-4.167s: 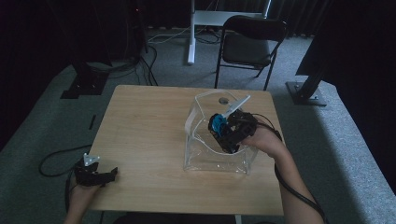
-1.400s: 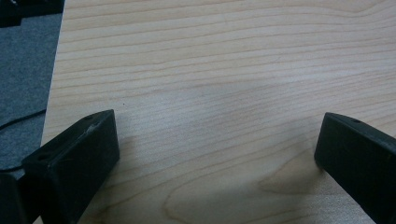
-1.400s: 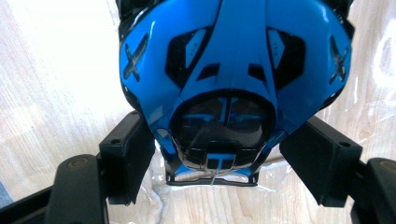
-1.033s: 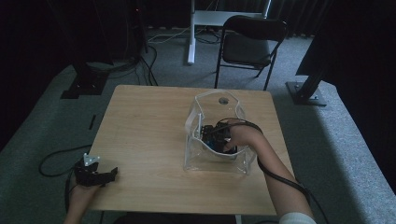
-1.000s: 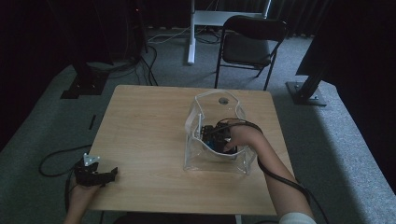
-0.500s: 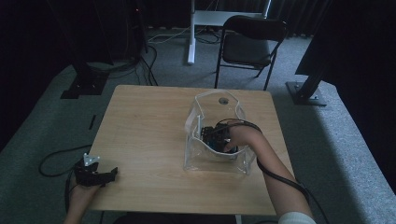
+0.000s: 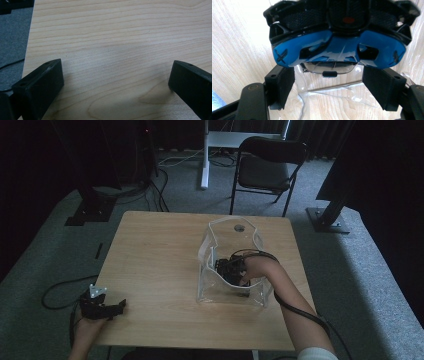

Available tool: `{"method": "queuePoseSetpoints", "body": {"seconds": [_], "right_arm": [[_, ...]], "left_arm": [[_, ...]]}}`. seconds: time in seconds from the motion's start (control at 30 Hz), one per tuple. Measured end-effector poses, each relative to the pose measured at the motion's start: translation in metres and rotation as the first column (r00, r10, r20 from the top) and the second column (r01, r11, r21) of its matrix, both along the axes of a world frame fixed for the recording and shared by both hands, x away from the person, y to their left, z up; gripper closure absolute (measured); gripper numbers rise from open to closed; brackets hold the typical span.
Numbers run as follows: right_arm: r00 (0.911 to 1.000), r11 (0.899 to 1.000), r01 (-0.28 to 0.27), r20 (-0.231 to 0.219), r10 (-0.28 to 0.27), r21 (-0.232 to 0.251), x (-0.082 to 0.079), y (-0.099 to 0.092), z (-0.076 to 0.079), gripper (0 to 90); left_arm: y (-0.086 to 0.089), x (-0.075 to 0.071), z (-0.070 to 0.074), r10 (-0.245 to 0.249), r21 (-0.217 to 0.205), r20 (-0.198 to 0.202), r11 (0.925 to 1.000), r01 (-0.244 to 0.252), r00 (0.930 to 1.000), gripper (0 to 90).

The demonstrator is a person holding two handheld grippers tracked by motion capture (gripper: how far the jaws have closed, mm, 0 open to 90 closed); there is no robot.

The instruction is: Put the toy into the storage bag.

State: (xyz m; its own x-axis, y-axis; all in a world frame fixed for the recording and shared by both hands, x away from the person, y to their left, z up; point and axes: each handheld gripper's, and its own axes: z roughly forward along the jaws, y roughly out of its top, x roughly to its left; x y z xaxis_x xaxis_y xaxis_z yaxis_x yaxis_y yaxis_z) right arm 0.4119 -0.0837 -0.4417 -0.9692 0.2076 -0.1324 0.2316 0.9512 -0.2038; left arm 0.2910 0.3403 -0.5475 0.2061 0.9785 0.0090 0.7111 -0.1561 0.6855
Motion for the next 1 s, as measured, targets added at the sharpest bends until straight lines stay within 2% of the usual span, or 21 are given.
{"method": "queuePoseSetpoints", "body": {"seconds": [0.17, 0.23, 0.3, 0.4, 0.5, 0.6, 0.77, 0.83, 0.93, 1.0], "right_arm": [[0.9999, 1.0, 0.012, 0.003, -0.012, 0.009, 0.0, 0.001, 0.0, 25.4], [0.9991, 0.999, 0.04, -0.017, -0.04, 0.025, 0.001, 0.001, 0.002, 23.2], [0.9988, 0.998, 0.047, -0.018, -0.046, 0.048, 0.002, 0.001, 0.005, 21.8], [0.9986, 0.996, 0.051, -0.015, -0.05, 0.07, 0.002, -0.001, 0.008, 20.3], [0.9994, 0.995, 0.031, -0.016, -0.029, 0.096, 0.002, -0.002, 0.011, 19.4], [0.9988, 0.992, 0.043, -0.028, -0.04, 0.121, 0.002, -0.002, 0.014, 18.9], [0.9985, 0.986, 0.054, -0.023, -0.051, 0.159, 0.001, -0.004, 0.017, 18.3], [0.9993, 0.985, 0.036, -0.019, -0.033, 0.171, 0.002, -0.006, 0.019, 18.6], [0.9963, 0.981, 0.085, -0.031, -0.08, 0.177, 0.0, -0.007, 0.023, 18.5], [0.9969, 0.976, 0.076, -0.033, -0.071, 0.206, 0.002, -0.009, 0.024, 17.1]], "left_arm": [[0.0, 0.0, 0.0, 0.0, -0.001, 0.0, 1.0, 0.0, 1.0, 0.3], [0.0, 0.0, 0.0, 0.0, 0.0, 0.0, 1.0, 0.0, 1.0, 0.3], [0.0, 0.0, 0.0, 0.0, 0.0, 0.0, 1.0, 0.0, 1.0, 0.3], [0.0, 0.0, 0.0, -0.003, 0.001, 0.0, 1.0, 0.003, 1.0, 0.4], [0.0, 0.0, 0.0, -0.003, 0.001, 0.0, 1.0, 0.003, 1.0, 0.4], [0.0, 0.0, 0.0, -0.002, 0.0, 0.001, 1.0, 0.002, 1.0, 0.4], [0.0, 0.0, 0.0, -0.003, 0.001, 0.0, 1.0, 0.003, 1.0, 0.4], [0.0, 0.0, 0.0, -0.002, 0.0, 0.0, 1.0, 0.002, 1.0, 0.4], [0.0, 0.0, 0.0, -0.002, 0.0, 0.0, 1.0, 0.002, 1.0, 0.4], [0.0, 0.0, 0.0, -0.003, 0.001, 0.0, 1.0, 0.003, 1.0, 0.4]]}}
